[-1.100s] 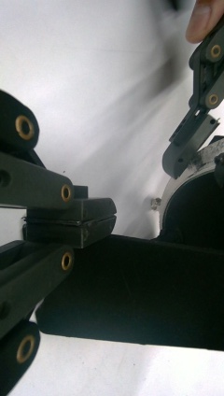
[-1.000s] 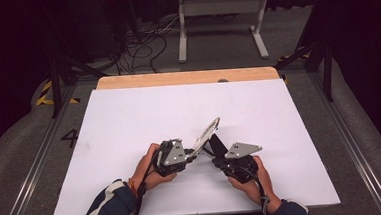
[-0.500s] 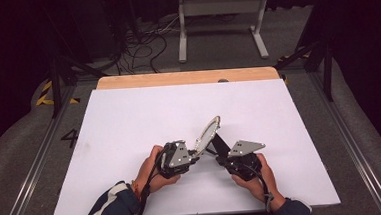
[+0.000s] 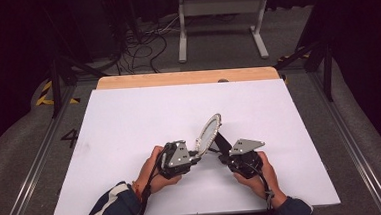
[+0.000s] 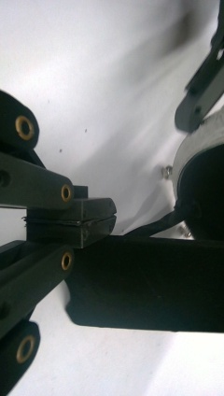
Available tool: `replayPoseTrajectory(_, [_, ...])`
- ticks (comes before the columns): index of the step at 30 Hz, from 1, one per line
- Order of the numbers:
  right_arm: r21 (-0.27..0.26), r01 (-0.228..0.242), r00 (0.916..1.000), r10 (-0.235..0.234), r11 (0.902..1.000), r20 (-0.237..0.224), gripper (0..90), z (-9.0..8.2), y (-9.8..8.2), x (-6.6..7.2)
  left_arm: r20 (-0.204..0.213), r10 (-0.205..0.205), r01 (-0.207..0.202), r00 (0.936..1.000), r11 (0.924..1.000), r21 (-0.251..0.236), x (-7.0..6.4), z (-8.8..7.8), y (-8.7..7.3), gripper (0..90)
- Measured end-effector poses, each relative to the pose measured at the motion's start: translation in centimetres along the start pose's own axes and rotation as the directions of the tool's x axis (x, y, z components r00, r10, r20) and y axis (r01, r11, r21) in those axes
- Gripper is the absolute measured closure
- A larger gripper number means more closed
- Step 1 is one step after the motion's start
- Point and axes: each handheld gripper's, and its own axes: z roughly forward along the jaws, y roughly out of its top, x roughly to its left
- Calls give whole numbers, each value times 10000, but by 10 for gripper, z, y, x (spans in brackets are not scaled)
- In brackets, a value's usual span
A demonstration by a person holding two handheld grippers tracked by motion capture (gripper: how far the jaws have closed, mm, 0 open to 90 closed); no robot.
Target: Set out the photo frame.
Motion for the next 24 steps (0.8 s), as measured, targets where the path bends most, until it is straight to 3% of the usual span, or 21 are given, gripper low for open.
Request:
replayPoseTrajectory(11, [-23, -325, 9995, 325, 9995, -17, 900, 1, -4, -9, 172, -179, 190, 9997, 9975, -675, 3, -9, -2, 721])
replayPoseTrajectory(12, [-30, -368, 9993, 368, 9993, 18, 900, 0, -4, -10, 91, -433, 438, 9990, 9963, -737, 5, -13, -4, 687])
replayPoseTrajectory(15, [-34, -416, 9991, 416, 9991, 67, 900, 0, -4, -11, 28, -646, 647, 9979, 9953, -726, 7, -18, -7, 617])
replayPoseTrajectory(20, [-50, -509, 9986, 509, 9987, 172, 900, -1, -3, -10, -323, -1384, 1357, 9899, 9880, -739, 12, -35, -20, 492])
replayPoseTrajectory(24, [-718, -762, 9971, 758, 9945, -78, 874, -9, 1, -6, -358, -1438, 1435, 9890, 9896, -107, 11, -48, -37, 367])
